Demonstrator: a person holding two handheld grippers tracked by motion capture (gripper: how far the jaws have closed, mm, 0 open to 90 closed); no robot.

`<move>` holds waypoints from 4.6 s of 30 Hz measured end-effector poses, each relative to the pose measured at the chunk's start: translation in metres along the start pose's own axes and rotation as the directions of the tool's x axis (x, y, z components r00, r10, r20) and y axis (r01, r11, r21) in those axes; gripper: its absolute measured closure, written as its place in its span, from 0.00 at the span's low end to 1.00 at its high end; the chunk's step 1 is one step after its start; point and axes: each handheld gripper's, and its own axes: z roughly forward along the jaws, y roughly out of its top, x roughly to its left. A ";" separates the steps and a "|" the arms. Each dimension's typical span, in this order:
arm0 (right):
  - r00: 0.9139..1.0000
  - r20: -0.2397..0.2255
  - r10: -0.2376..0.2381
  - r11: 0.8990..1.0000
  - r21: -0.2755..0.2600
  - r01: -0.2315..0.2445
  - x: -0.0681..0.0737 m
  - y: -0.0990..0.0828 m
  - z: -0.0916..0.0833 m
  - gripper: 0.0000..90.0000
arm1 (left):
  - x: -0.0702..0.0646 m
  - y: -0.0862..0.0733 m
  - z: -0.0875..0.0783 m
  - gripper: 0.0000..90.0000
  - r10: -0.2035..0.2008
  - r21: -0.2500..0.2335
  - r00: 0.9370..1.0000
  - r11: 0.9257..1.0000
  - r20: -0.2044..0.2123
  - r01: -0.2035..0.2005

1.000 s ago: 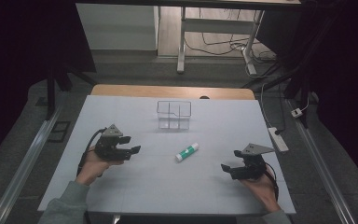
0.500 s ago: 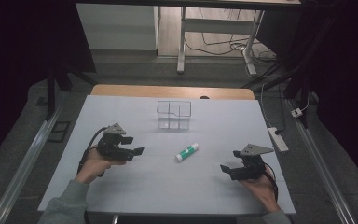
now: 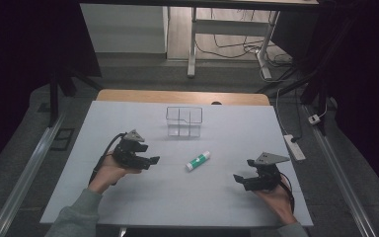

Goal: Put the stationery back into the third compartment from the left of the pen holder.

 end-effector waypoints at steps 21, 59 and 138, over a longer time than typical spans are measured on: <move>1.000 0.004 -0.008 1.000 0.011 0.008 0.000 -0.001 0.002 0.19 | -0.023 0.047 0.048 0.38 0.064 0.041 0.997 0.997 0.044 -0.066; 1.000 0.013 -0.014 0.999 0.028 0.014 0.000 -0.001 0.003 0.19 | -0.044 0.093 0.127 0.39 0.130 0.145 0.985 0.979 0.111 -0.145; 0.999 0.037 -0.017 0.999 0.044 0.016 -0.002 -0.004 0.003 0.19 | -0.035 0.095 0.102 0.71 0.161 -0.010 0.981 0.987 0.110 -0.161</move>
